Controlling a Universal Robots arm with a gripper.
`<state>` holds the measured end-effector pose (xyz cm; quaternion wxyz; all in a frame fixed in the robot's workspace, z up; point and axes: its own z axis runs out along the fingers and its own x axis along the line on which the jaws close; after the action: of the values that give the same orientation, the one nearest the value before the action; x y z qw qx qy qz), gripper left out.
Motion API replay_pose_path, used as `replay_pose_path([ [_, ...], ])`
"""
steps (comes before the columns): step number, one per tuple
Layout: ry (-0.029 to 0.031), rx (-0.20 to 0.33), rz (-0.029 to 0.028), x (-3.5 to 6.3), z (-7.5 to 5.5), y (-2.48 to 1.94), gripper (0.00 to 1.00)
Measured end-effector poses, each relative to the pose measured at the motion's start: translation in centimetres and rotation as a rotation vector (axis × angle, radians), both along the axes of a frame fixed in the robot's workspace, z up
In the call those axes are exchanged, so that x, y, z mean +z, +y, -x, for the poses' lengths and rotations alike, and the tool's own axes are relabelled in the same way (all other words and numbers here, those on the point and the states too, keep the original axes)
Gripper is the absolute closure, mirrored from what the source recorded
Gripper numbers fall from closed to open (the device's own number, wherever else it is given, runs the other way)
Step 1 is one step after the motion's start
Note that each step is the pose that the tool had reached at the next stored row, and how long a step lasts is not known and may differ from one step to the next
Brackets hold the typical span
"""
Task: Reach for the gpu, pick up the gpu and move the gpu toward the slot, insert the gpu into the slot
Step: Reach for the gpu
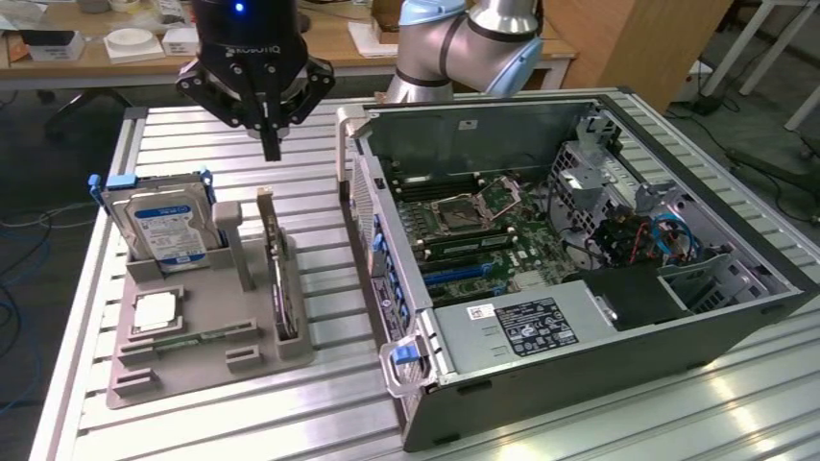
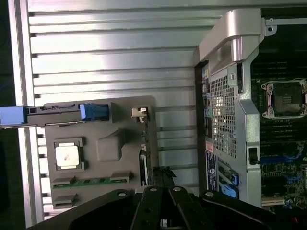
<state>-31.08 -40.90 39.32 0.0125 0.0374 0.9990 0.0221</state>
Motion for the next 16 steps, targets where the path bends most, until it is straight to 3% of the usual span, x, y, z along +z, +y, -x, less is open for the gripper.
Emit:
replay_pose_path([
  [16, 0.0000, 0.000, 0.0000, 0.00, 1.5, -0.10, 0.90],
])
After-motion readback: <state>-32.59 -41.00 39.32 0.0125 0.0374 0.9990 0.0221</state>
